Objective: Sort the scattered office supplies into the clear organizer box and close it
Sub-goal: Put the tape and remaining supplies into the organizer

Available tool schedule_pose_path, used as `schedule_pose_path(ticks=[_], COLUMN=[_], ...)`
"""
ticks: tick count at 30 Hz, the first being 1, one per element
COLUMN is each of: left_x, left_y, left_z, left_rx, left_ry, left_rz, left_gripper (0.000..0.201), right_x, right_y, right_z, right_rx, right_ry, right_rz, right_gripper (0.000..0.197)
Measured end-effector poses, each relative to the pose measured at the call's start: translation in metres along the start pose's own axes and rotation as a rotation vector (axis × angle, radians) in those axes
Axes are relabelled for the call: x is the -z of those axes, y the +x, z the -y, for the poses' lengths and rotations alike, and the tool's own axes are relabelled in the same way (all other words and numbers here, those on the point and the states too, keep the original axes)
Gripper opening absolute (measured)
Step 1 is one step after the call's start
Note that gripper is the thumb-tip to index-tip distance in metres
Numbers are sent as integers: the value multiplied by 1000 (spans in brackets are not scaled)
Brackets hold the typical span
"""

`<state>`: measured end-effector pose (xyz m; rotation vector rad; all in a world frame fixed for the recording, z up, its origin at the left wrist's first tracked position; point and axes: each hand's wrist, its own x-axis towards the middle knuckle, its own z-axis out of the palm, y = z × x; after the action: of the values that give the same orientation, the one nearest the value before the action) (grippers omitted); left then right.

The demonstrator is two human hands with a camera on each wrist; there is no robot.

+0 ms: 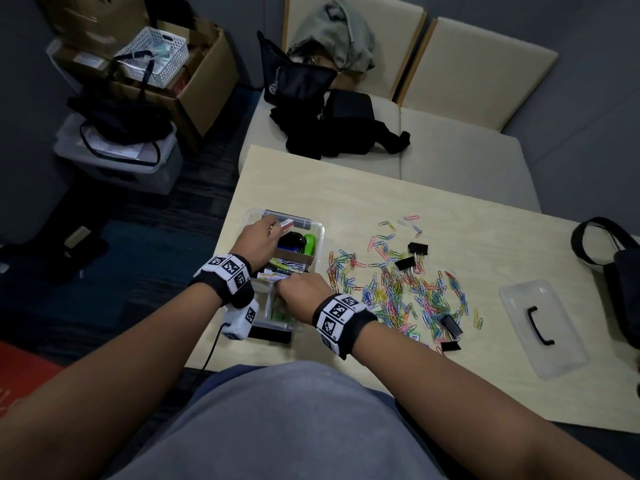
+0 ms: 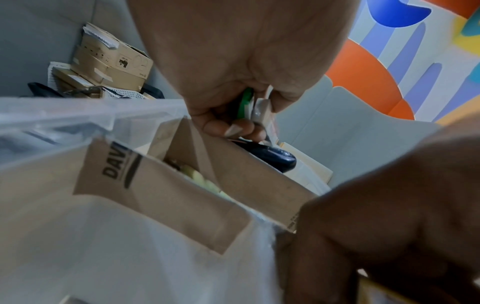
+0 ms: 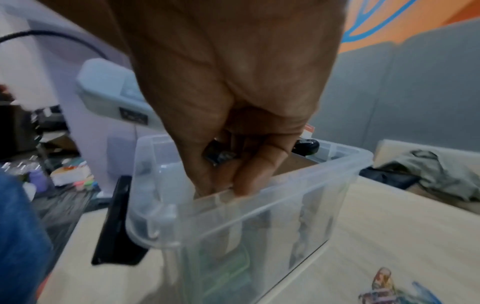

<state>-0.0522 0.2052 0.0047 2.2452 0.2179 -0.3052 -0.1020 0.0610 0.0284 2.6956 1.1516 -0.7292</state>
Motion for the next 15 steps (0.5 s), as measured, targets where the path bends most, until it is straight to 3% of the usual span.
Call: schedule_pose_path(ticks=[6, 11, 15], left_x=[-2, -2, -2], left_y=[3, 4, 4], left_z=[1, 2, 1], left_rx=[7, 14, 15], left_ry=[0, 10, 7], left_rz=[1, -3, -5], left_gripper=[19, 20, 21], right_x=[6, 0, -4], right_y=[8, 9, 11], right_z=[0, 6, 3], right_rx=[-6, 29, 90], right_ry=[86, 30, -45], right_rz=[120, 123, 143], right_gripper=[16, 15, 28])
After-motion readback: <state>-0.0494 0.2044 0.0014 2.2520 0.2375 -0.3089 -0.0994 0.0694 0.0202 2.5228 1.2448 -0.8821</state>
